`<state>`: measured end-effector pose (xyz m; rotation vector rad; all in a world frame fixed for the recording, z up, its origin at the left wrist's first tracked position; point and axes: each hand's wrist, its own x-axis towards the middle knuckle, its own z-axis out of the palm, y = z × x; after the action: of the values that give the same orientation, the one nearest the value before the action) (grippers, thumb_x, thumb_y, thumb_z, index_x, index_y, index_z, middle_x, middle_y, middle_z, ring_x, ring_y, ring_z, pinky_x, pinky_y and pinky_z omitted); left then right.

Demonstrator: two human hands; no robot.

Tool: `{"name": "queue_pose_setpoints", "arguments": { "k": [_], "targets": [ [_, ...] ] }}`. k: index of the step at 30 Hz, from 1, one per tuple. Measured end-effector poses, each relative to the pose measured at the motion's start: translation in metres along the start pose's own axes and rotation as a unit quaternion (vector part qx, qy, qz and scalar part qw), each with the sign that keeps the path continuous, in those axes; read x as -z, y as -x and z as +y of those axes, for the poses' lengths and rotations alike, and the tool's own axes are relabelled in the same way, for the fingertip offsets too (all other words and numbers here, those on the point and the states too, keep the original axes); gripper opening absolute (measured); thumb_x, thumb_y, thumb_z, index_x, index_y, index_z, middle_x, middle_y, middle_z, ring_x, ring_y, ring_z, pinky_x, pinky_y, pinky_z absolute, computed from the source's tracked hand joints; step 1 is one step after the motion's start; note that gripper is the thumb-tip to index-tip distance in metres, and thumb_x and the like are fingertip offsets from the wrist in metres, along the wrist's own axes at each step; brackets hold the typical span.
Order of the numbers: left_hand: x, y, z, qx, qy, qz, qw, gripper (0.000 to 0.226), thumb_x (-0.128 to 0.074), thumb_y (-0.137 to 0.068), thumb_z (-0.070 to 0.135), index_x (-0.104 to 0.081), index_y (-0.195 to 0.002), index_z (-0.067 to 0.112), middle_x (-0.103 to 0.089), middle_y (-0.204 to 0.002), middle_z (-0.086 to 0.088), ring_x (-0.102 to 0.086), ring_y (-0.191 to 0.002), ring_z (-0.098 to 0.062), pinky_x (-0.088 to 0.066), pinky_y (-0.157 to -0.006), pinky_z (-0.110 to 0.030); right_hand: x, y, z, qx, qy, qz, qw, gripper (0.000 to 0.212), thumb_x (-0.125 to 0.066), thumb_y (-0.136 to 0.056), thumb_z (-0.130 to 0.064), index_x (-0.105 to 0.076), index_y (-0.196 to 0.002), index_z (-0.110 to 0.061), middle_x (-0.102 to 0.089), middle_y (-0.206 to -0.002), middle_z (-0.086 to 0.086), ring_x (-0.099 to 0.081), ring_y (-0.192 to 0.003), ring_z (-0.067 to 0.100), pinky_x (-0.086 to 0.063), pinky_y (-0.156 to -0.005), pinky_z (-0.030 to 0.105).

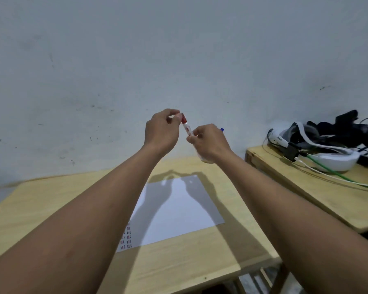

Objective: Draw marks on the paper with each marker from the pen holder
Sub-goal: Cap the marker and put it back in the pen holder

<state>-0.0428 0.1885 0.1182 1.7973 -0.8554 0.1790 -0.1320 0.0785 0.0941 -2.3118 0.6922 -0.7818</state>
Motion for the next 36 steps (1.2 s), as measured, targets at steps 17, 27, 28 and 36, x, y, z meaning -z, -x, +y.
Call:
{"name": "queue_pose_setpoints", "arguments": {
  "k": [17,27,28,36],
  "targets": [
    [-0.165,-0.036,-0.075,0.134,-0.057,-0.186,0.972,0.104,-0.079,-0.077,0.041,-0.017,-0.157,0.014,-0.039,-0.153,-0.013,-0.043,-0.137,-0.031,-0.041,-0.101,-0.036,0.039,-0.106,0.076,-0.03,-0.038,0.085,0.995,0.017,-0.055,-0.1,-0.026,-0.062,-0.113,-0.018,-0.067,-0.087,0.0,-0.057,-0.061,0.004,-0.036,-0.046,0.021],
    [-0.201,-0.047,-0.095,0.147,0.059,-0.14,0.977,0.049,-0.072,-0.079,0.007,-0.055,-0.123,0.018,-0.064,-0.113,0.0,-0.06,-0.091,-0.015,-0.045,-0.061,-0.02,-0.001,-0.143,0.103,-0.051,0.022,0.006,0.998,0.02,-0.068,-0.095,-0.022,-0.072,-0.089,-0.003,-0.072,-0.085,0.006,-0.067,-0.073,0.019,-0.048,-0.061,0.028],
    [-0.201,-0.048,-0.096,0.147,0.056,-0.135,0.978,0.046,-0.068,-0.08,0.002,-0.056,-0.122,0.017,-0.064,-0.113,0.0,-0.059,-0.089,-0.014,-0.044,-0.059,-0.019,-0.005,-0.145,0.105,-0.057,0.035,0.002,0.998,0.023,-0.069,-0.095,-0.023,-0.074,-0.088,-0.002,-0.072,-0.082,0.007,-0.068,-0.075,0.022,-0.048,-0.062,0.03],
    [-0.201,-0.048,-0.098,0.147,0.084,-0.128,0.977,0.045,-0.068,-0.082,0.0,-0.058,-0.12,0.02,-0.065,-0.109,0.002,-0.056,-0.079,-0.002,-0.039,-0.054,-0.012,-0.005,-0.143,0.104,-0.088,0.117,-0.01,0.989,0.024,-0.077,-0.077,-0.028,-0.064,-0.075,-0.007,-0.061,-0.067,0.002,-0.061,-0.067,0.024,-0.041,-0.054,0.028]
  ]
}}
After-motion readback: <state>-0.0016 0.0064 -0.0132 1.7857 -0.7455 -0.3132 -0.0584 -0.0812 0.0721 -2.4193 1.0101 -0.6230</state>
